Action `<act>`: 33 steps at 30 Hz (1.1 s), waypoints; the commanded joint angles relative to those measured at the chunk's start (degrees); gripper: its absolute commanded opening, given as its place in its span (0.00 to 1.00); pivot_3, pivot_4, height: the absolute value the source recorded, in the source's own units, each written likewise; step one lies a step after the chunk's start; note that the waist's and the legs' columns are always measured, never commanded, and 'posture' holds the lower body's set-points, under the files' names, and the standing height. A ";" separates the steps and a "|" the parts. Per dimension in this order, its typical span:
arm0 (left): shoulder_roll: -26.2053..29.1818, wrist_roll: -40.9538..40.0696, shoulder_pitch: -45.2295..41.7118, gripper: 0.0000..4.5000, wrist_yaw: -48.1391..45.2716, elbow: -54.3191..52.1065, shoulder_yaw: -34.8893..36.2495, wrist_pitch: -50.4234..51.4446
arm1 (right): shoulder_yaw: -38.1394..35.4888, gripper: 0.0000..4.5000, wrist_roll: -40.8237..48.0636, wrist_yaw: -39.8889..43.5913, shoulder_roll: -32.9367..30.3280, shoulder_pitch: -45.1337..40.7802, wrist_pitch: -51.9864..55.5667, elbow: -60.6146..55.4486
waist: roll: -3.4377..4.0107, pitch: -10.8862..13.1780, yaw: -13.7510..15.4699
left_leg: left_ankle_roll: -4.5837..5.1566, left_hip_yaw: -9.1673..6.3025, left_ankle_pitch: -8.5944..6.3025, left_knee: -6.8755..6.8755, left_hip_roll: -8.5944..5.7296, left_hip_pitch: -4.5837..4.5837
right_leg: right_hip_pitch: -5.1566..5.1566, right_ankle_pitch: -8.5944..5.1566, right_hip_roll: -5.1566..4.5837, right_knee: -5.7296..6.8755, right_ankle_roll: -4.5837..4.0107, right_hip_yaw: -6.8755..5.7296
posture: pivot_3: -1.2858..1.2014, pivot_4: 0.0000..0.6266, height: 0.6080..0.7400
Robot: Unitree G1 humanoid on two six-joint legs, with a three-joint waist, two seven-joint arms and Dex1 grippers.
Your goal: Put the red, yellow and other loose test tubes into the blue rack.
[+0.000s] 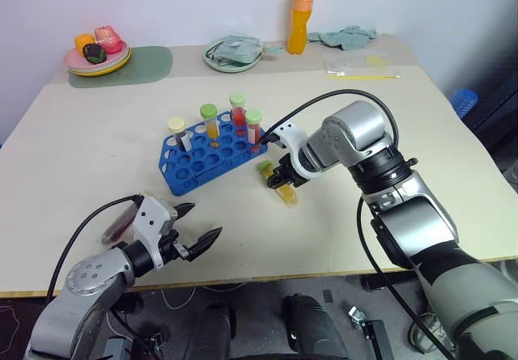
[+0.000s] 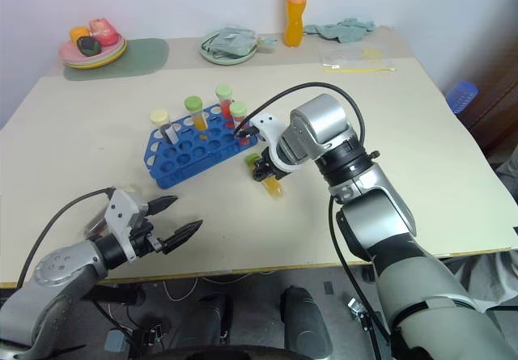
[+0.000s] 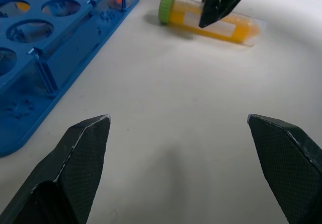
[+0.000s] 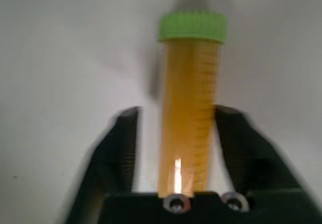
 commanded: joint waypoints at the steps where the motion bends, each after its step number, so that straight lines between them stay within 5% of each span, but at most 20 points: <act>1: -0.26 -0.05 -0.21 1.00 0.35 -2.69 -0.03 -0.94 | 0.24 0.18 -0.04 -0.42 0.11 -1.79 0.34 -0.30 | 0.00 0.00 0.00 | 0.00 0.00 0.00 -0.01 0.00 0.00 | 0.00 0.00 0.00 0.00 0.00 0.00 | 0.52 0.24 1.00; 8: 0.03 -0.40 -0.68 1.00 0.64 -3.19 0.20 -0.14 | -2.83 0.16 6.12 3.19 -2.89 1.77 -0.96 -13.09 | 0.01 0.00 0.06 | 0.01 -0.02 0.00 0.00 0.00 -0.01 | 0.00 0.00 0.00 0.00 0.00 -0.01 | 0.52 0.24 1.00; 11: 0.38 -0.75 -1.02 1.00 1.09 -3.37 1.15 0.79 | -6.34 0.16 6.43 8.63 -2.97 10.85 -18.11 -29.17 | -0.04 -0.02 0.07 | 0.04 -0.08 -0.03 0.00 0.00 -0.04 | 0.02 -0.01 0.00 -0.05 0.02 -0.07 | 0.52 0.24 1.00; 14: 0.65 -0.87 -1.56 1.00 1.62 -2.54 2.81 1.41 | -8.62 0.16 2.74 8.71 2.09 17.52 -35.03 -32.79 | -0.01 0.00 -0.31 | 0.08 -0.04 -0.05 0.00 0.02 -0.02 | 0.02 -0.02 0.02 -0.03 0.05 -0.05 | 0.52 0.24 1.00; 19: 1.05 -1.03 -2.71 1.00 1.57 -1.56 3.90 2.06 | -7.17 0.16 -5.28 9.13 10.27 24.00 -58.44 -28.38 | -0.01 0.00 -0.52 | 0.07 -0.05 -0.05 0.01 0.07 0.03 | 0.02 -0.01 0.08 0.02 0.04 -0.04 | 0.52 0.24 1.00; 23: 1.36 -1.20 -4.34 1.00 1.10 -0.67 4.67 2.20 | -5.07 0.16 -17.88 0.91 18.65 23.33 -81.17 -11.02 | -0.06 -0.03 -0.52 | 0.05 -0.02 -0.03 0.01 0.05 0.05 | 0.04 0.00 0.04 0.03 0.03 -0.02 | 0.52 0.24 1.00; 33: 0.49 -0.39 -1.64 1.00 -0.48 0.82 7.17 -1.10 | -7.97 0.16 -24.06 -1.15 24.96 20.86 -96.72 8.71 | -0.04 -0.02 -0.65 | 0.01 -0.04 -0.02 -0.03 0.05 0.05 | 0.02 0.00 0.01 0.02 0.02 -0.01 | 0.52 0.24 1.00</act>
